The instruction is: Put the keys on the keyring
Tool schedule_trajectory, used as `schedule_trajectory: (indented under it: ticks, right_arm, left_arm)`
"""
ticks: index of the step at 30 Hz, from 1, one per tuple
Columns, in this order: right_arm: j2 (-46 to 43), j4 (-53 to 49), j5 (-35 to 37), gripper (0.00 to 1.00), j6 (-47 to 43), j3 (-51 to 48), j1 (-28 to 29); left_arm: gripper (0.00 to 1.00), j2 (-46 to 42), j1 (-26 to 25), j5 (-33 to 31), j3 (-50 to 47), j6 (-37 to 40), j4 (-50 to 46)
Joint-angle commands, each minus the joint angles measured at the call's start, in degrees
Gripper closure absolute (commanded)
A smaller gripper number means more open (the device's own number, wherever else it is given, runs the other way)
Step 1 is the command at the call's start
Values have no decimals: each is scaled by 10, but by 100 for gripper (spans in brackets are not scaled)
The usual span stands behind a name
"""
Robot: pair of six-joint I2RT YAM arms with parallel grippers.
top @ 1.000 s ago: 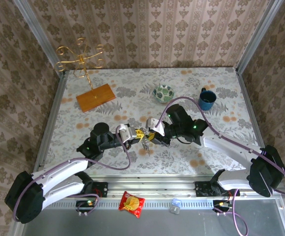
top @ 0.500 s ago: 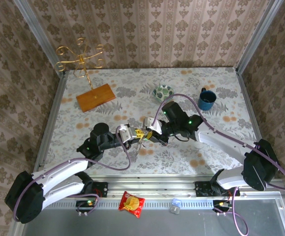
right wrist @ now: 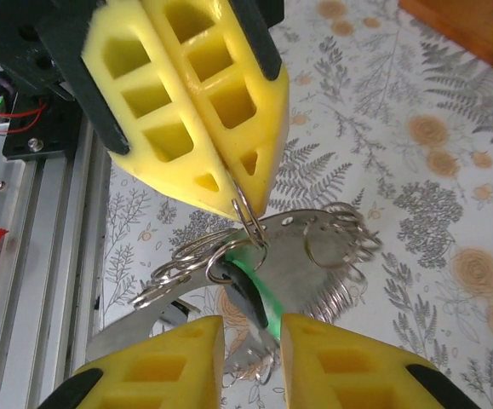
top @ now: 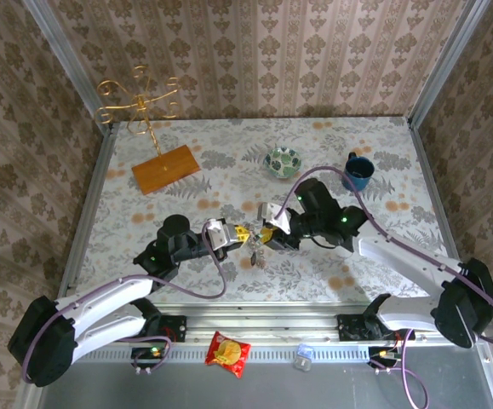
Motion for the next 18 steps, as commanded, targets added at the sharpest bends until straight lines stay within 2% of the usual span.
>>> schedule_trajectory:
  ticks: [1, 6, 13, 18]
  right_arm:
    - [-25, 70, 4, 75, 32, -19, -2]
    - [-24, 112, -8, 75, 47, -25, -2]
    - [10, 109, -59, 77, 47, -7, -1]
    - [17, 107, -67, 76, 42, -4, -1]
  left_arm:
    - [100, -8, -5, 19, -5, 1, 35]
    - [100, -8, -5, 29, -4, -8, 41]
    - [100, -2, -5, 32, -4, -13, 51]
    - [100, 2, -5, 35, -4, -16, 55]
